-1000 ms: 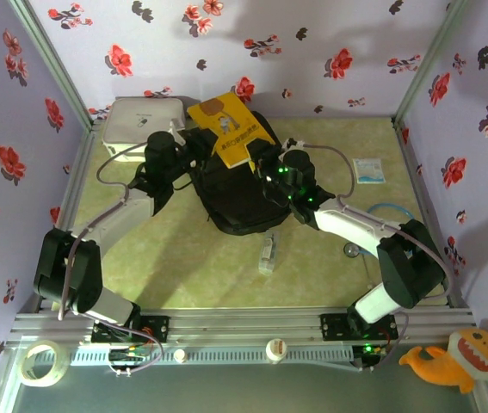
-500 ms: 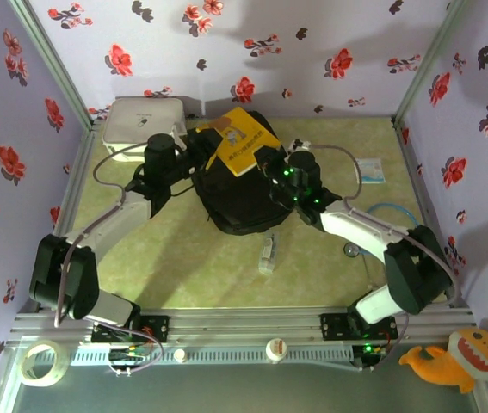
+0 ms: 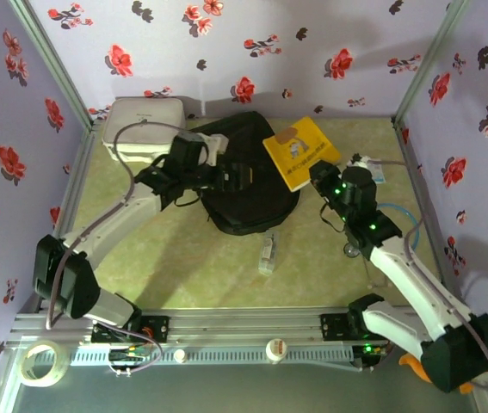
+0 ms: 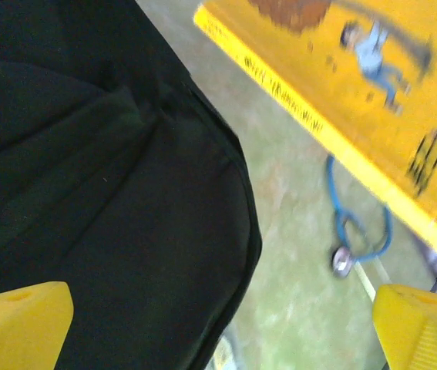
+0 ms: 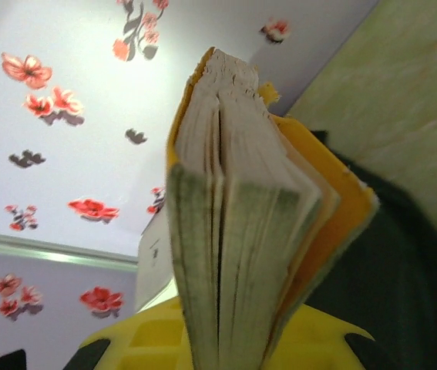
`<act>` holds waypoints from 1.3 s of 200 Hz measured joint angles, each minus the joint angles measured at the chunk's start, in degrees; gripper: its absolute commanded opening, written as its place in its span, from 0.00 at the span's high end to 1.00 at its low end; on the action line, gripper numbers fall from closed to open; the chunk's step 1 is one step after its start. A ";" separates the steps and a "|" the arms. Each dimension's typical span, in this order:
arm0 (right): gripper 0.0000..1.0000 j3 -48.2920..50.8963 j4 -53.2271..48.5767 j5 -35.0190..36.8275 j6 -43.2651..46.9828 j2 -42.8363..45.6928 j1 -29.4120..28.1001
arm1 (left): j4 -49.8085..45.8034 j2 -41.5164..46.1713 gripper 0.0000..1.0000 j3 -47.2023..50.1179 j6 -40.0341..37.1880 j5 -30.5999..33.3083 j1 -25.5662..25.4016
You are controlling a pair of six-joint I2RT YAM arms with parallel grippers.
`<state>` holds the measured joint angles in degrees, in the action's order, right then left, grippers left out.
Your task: Pack books, pencil case, and school supplies into a backpack
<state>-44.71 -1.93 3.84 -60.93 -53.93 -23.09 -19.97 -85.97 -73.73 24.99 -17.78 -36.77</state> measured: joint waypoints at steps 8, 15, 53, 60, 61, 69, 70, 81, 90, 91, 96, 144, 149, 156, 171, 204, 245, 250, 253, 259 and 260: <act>1.00 0.00 -2.29 0.83 0.85 1.40 0.52 | -2.03 -1.36 0.00 -1.40 -2.73 0.83 -1.95; 0.99 0.00 -4.42 1.57 1.53 2.60 1.01 | -3.69 -2.62 0.00 -2.56 -5.11 1.92 -3.78; 0.99 0.00 -14.51 5.16 4.04 7.02 2.97 | -10.40 -10.14 0.04 -8.37 -15.37 7.65 -12.28; 0.99 0.00 -15.89 5.62 4.31 7.58 3.32 | -11.67 -12.00 0.07 -9.75 -17.03 8.55 -13.42; 0.99 0.00 -16.02 5.66 4.35 7.65 3.34 | -11.80 -12.20 0.07 -9.90 -17.18 8.68 -13.53; 0.99 0.00 -17.33 6.10 4.46 8.22 3.67 | -13.22 -14.45 0.11 -11.61 -18.84 9.73 -14.53; 0.99 0.00 -17.46 6.12 4.46 8.26 3.69 | -13.33 -14.67 0.11 -11.78 -18.97 9.84 -14.60; 0.99 0.00 -18.82 6.60 4.59 8.90 4.02 | -15.85 -18.21 0.16 -14.80 -20.87 11.69 -15.63; 0.99 0.00 -19.54 6.78 4.63 9.22 4.11 | -17.57 -20.94 0.21 -17.11 -22.01 13.00 -16.11; 0.99 0.00 -19.67 6.82 4.63 9.27 4.11 | -17.88 -21.42 0.22 -17.53 -21.99 13.33 -16.17; 0.99 0.00 -20.00 6.91 4.63 9.38 4.15 | -18.88 -22.88 0.25 -18.84 -22.71 14.03 -16.37; 0.99 0.26 -20.76 6.93 4.63 9.46 4.35 | -25.27 -31.45 0.42 -25.77 -25.42 18.73 -16.87; 0.99 0.31 -20.76 6.93 4.61 9.46 4.35 | -25.75 -31.71 0.43 -26.08 -25.59 18.91 -16.87; 0.99 0.35 -20.76 6.91 4.61 9.46 4.35 | -26.18 -32.04 0.44 -26.56 -25.64 19.23 -16.87; 0.98 0.44 -20.76 6.91 4.61 9.46 4.37 | -26.93 -32.61 0.46 -27.80 -25.66 19.41 -16.87; 0.98 0.63 -20.79 6.91 4.61 9.46 4.52 | -27.30 -33.55 0.52 -28.98 -25.64 19.78 -16.87; 0.98 0.63 -20.79 6.91 4.59 9.46 4.83 | -28.17 -34.86 0.58 -29.27 -25.62 19.78 -16.87; 0.98 0.63 -20.79 6.91 4.59 9.46 4.83 | -28.33 -34.97 0.60 -29.42 -25.66 19.78 -16.87; 0.98 0.63 -20.79 6.91 4.59 9.46 4.85 | -28.39 -35.06 0.62 -29.51 -25.59 19.82 -16.87; 0.98 0.63 -20.79 6.88 4.59 9.46 4.85 | -28.63 -35.12 0.64 -29.75 -25.55 20.02 -16.87; 0.98 0.63 -20.79 6.91 4.59 9.46 4.85 | -28.65 -35.15 0.65 -29.79 -25.66 20.06 -16.87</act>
<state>-44.07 -22.72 10.74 -56.34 -44.47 -18.24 -48.62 -121.12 -103.53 -0.67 2.28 -53.65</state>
